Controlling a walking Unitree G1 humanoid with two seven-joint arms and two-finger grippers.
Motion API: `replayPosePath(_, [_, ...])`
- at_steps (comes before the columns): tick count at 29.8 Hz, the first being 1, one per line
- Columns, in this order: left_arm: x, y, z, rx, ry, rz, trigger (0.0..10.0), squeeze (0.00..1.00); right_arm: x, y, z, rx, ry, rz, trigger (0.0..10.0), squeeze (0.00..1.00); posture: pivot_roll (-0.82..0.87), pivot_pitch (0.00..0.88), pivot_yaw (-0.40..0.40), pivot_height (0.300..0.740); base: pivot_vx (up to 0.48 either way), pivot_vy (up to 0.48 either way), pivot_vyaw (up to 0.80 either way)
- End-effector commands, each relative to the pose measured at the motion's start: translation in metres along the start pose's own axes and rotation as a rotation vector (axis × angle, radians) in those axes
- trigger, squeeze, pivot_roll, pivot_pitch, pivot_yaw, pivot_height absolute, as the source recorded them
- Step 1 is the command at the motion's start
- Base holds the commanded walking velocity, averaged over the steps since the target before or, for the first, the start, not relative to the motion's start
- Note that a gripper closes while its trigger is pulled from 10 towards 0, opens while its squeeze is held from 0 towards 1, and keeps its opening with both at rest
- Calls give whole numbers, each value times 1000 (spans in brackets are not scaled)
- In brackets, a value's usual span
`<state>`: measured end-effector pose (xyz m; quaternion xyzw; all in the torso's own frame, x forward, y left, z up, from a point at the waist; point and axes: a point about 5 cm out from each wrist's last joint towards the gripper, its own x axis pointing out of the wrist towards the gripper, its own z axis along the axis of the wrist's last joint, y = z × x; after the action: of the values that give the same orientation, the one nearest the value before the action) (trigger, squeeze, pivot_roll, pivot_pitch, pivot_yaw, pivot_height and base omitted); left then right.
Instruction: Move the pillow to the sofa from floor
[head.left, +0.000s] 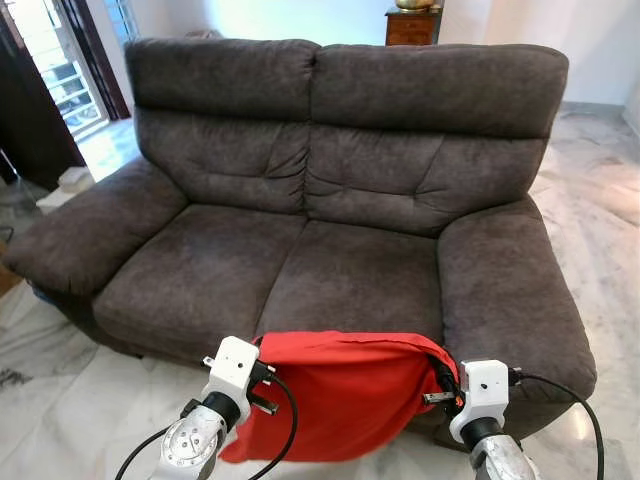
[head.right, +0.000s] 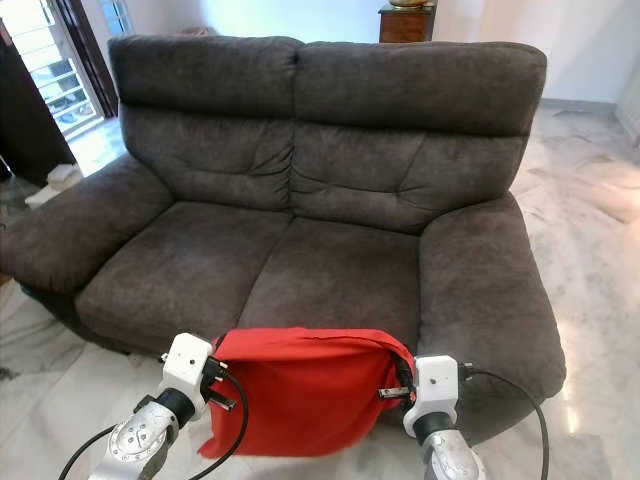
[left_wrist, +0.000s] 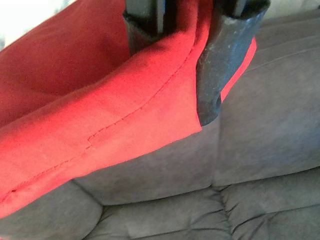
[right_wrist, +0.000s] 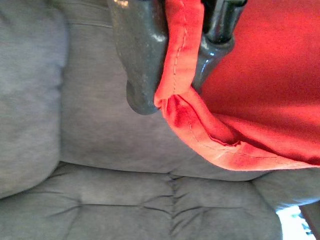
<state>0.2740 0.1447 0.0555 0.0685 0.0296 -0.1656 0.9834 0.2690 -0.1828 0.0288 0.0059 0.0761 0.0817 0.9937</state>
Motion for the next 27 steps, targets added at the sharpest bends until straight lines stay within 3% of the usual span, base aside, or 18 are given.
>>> replayPosePath(1, [4,10,26,22,-122,40,10000,0,1,-2,5,2,-24,-9,10000,0,-19,50,52,740,0,0,0])
replayPosePath(12, [4,10,28,21,-111,6,10000,0,2,-6,7,72,-33,-80,10000,0,-15,52,56,740,0,0,0])
replayPosePath(17, [2,4,26,70,-88,-61,10000,0,1,-12,10,98,-54,-135,10000,0,-18,52,58,740,0,0,-643])
replayPosePath(27, [-5,13,32,43,-123,20,10000,0,-1,-14,36,104,-178,-189,10000,0,-16,52,49,740,0,0,0])
